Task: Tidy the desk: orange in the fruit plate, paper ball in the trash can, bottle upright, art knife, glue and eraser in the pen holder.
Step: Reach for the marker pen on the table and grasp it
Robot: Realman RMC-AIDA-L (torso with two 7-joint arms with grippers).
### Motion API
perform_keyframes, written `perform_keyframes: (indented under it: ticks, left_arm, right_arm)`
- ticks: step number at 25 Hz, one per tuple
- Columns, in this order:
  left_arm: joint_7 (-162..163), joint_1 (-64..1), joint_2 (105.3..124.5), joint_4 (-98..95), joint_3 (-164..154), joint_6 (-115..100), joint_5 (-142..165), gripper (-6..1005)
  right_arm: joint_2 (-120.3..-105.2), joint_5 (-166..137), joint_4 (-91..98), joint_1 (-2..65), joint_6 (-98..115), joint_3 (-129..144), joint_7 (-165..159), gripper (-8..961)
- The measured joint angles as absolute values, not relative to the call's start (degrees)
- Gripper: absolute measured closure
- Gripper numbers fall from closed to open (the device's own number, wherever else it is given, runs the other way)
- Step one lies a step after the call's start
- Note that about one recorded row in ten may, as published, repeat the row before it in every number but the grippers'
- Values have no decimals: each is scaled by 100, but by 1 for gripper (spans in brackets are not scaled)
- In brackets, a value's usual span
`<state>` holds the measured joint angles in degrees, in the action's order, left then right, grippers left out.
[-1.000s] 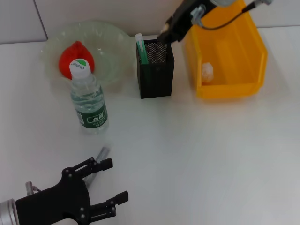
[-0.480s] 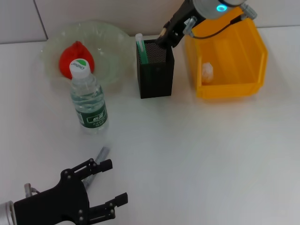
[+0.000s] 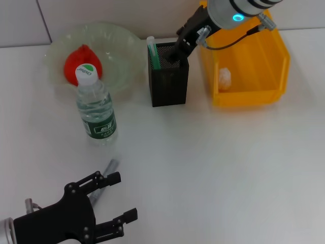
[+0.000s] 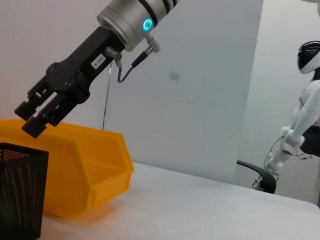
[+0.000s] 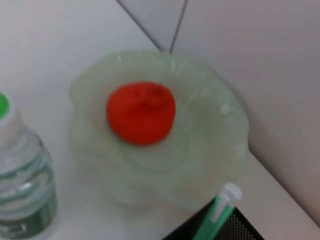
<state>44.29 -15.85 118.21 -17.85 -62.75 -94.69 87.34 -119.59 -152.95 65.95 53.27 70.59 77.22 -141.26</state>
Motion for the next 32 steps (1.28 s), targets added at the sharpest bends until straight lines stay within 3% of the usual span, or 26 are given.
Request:
perform_keyframes:
  ticks: [1, 4, 9, 13, 16, 21, 26, 32]
  left_arm:
    - [4430, -1583, 11821, -1784, -6275, -9473, 8730, 183]
    - [4430, -1576, 11821, -1791, -6275, -9513, 8717, 183]
    - [4430, -1554, 11825, -1893, -6269, -9613, 8706, 183]
    - [4430, -1554, 11831, -1949, -6203, -9723, 8699, 183]
    - [4462, -1548, 11849, -2021, -5821, -9864, 8689, 183]
    - [4847, -1572, 11856, -2155, -5448, -9833, 8687, 184]
    - [6400, -1527, 11874, -3267, -5482, -9243, 8741, 184]
    - [7461, -1217, 11874, -4686, -6147, -8673, 8763, 184]
  right_arm:
    - [-11949, -15162, 6716, 5252, 7063, 7715, -14126, 482]
    - [-11933, -14910, 7116, 5026, 7067, 7695, -14110, 282]
    - [-11933, -14407, 8300, 4239, 7051, 7697, -13960, 123]
    - [-11941, -13171, 9277, 3106, 6589, 7679, -13209, 124]
    - [-11944, -11170, 9443, 1859, 5947, 7715, -11551, 126]
    - [-11944, -9179, 8743, 961, 6120, 7678, -9510, 127]
    - [-11936, -6746, 6488, 458, 7485, 7561, -6530, 128]
    - [-11920, -6398, 4382, 742, 8725, 6656, -5498, 128]
